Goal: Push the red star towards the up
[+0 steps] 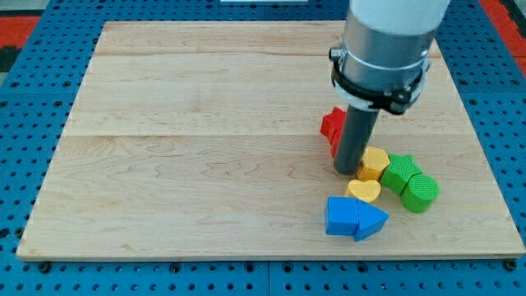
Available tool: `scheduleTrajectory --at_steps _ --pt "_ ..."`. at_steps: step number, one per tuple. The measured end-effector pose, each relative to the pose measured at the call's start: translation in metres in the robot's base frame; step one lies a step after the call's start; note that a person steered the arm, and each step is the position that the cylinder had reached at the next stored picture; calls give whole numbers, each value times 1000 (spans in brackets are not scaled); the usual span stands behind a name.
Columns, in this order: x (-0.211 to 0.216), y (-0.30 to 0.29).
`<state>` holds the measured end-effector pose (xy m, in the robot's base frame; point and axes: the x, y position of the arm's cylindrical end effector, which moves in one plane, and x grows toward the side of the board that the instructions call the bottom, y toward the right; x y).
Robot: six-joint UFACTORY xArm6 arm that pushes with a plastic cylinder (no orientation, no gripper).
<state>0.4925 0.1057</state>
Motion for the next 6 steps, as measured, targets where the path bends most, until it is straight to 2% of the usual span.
scheduleTrajectory --at_steps 2,4,5,6 --pt "-67 10" --pt "-149 -38" --pt "-168 -9" --pt "-168 -3"
